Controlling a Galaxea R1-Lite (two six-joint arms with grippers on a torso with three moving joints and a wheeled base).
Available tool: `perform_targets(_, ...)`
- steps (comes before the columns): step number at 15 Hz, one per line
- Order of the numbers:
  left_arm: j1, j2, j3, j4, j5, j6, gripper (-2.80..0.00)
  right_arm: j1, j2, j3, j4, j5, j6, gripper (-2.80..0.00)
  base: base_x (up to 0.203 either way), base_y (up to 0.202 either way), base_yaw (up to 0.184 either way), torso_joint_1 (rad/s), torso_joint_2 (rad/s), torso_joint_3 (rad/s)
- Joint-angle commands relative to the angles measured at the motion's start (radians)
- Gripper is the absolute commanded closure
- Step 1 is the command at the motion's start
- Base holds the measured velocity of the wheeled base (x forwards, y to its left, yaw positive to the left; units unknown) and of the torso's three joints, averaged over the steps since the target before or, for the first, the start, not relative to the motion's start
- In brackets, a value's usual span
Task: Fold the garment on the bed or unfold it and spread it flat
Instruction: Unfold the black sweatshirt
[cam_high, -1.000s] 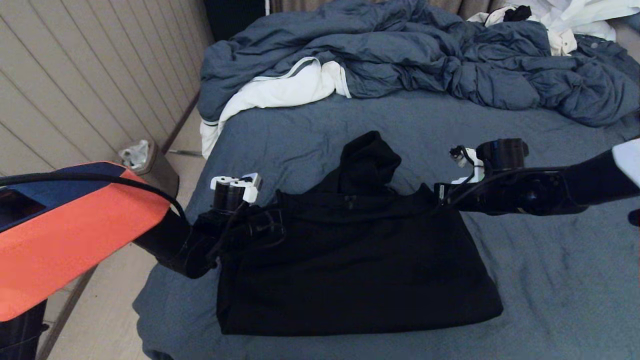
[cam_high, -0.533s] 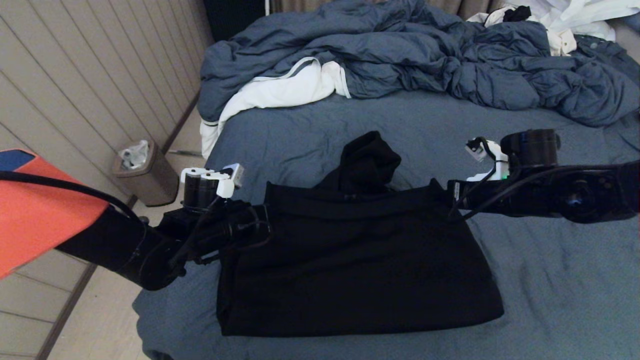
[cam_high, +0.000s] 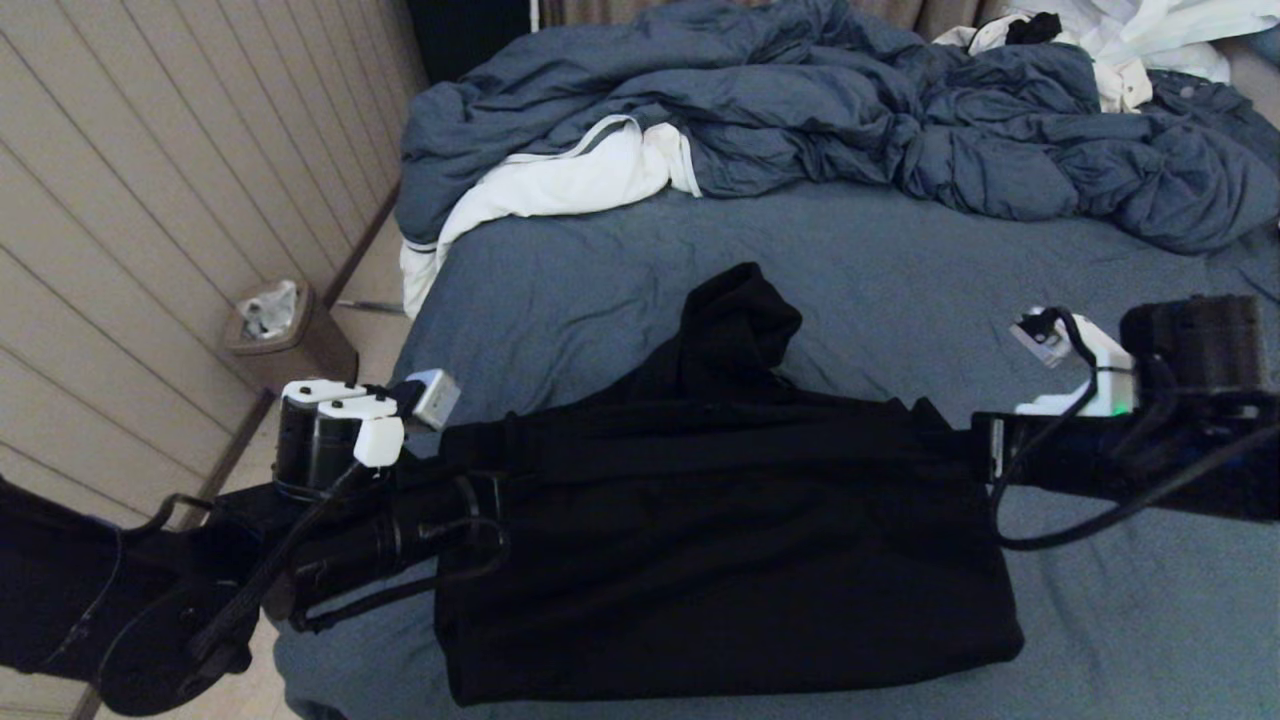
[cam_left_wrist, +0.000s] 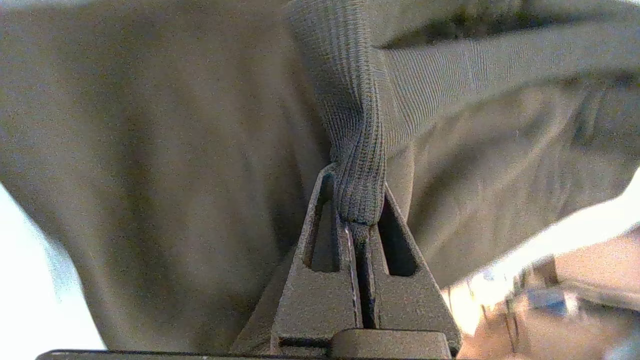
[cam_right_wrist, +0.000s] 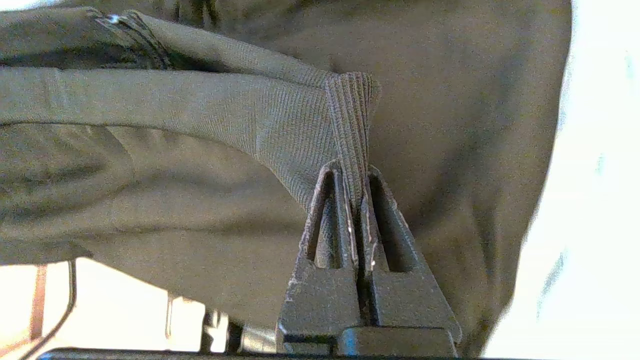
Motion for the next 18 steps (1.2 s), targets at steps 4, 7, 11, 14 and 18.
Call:
perform_targets(4,-0.143,-0.063,0.213,-0.089,-0.003,-0.014,0.0,-0.011,-0.214,0.225,-0.001,0.0,-0.063,0.0,0.0,0.0,0.0,0.0,0.0,0.0)
perform_targets(7,-0.177,-0.041,0.268,-0.145,-0.005,-0.038,0.0,-0.005,-0.264,0.331,-0.001,-0.002,-0.081,0.0,0.0,0.0,0.0,0.0,0.0,0.0)
perform_targets(11,-0.199,-0.003,0.311,-0.2,-0.008,-0.04,0.0,-0.006,-0.258,0.383,-0.001,-0.003,-0.084,0.0,0.0,0.0,0.0,0.0,0.0,0.0)
perform_targets(14,-0.201,0.025,0.32,-0.245,-0.006,-0.041,0.0,-0.011,-0.257,0.387,-0.001,-0.003,-0.081,-1.17,0.0,0.0,0.0,0.0,0.0,0.0)
perform_targets(18,-0.201,0.018,0.33,-0.253,-0.005,-0.044,-2.8,-0.009,-0.266,0.399,-0.001,-0.001,-0.102,-2.8,0.0,0.0,0.0,0.0,0.0,0.0)
